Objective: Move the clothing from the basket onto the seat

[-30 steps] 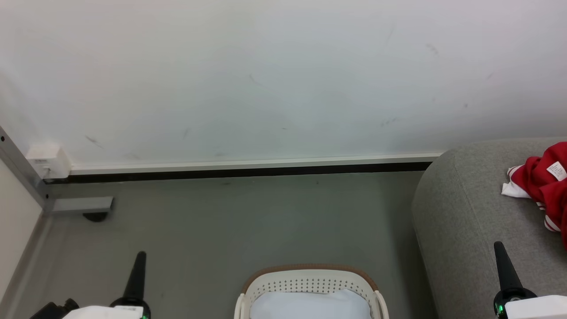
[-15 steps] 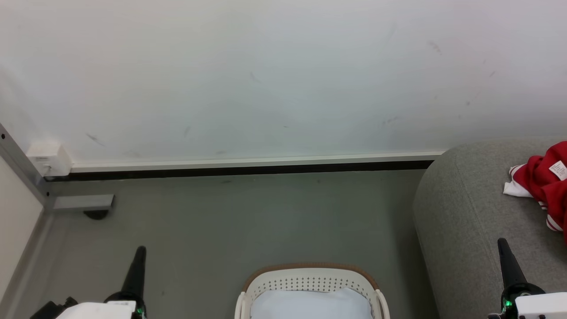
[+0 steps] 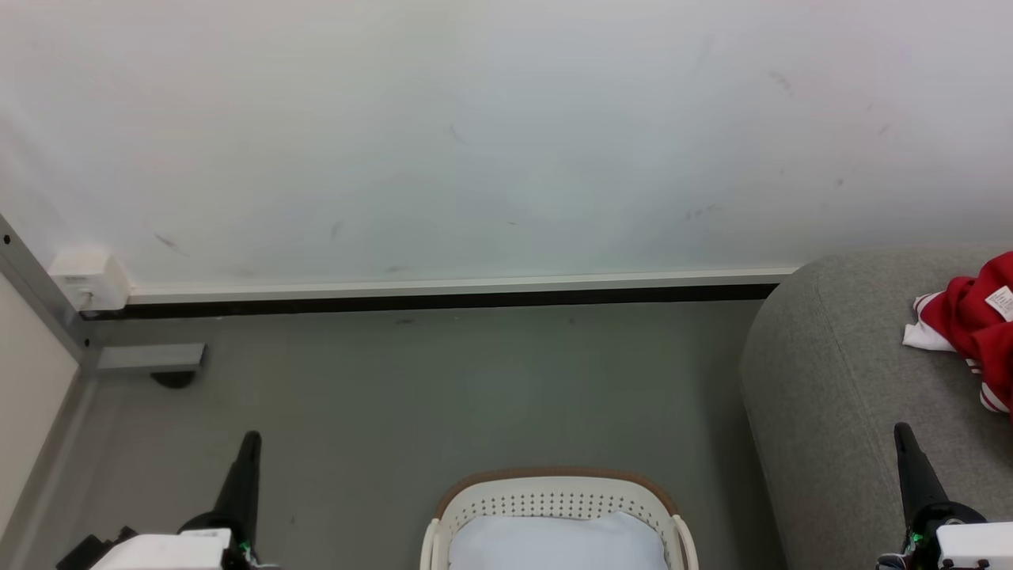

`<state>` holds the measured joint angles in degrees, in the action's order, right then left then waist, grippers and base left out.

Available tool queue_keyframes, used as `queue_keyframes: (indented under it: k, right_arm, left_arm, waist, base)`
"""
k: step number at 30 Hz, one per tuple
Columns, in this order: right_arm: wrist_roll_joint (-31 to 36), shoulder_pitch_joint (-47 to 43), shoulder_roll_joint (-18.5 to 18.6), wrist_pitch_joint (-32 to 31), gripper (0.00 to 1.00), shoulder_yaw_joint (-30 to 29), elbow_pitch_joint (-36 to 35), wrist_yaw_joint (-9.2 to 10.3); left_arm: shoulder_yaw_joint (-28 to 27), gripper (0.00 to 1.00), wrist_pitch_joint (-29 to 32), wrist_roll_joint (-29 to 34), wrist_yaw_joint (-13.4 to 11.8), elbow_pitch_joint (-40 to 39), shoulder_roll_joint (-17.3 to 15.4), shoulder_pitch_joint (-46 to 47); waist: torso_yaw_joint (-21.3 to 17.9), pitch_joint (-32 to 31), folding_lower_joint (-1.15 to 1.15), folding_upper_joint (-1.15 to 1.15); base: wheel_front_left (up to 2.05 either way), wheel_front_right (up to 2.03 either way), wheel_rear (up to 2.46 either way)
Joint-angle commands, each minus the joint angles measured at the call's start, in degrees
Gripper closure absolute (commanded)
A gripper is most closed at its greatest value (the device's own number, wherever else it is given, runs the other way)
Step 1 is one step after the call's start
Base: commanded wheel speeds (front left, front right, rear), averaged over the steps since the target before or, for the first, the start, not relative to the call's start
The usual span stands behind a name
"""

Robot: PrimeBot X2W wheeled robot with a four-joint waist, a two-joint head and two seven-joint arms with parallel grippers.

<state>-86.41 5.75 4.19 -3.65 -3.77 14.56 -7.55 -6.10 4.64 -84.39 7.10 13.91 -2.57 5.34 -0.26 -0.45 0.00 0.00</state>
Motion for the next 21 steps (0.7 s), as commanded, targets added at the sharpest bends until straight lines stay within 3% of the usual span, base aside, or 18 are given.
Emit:
queue_keyframes:
  k: [1, 21]
  right_arm:
    - [-1.62, 0.86, 0.06, -0.51, 1.00, -0.45, -0.43, 0.10]
    - [-7.07, 0.99, -0.43, -2.13, 1.00, -1.77, -0.36, 0.11]
  left_arm:
    - [-0.29, 1.00, 0.44, -1.98, 0.36, 0.05, -0.50, 0.79]
    - [-0.67, 1.00, 2.22, -8.28, 0.56, 0.63, -0.51, 1.66]
  waist:
    - [0.03, 0.05, 0.00, 0.00]
    - [0.26, 0.46, 0.00, 0.00]
  base:
    - [0.00, 0.00, 0.00]
    - [0.00, 0.00, 0.00]
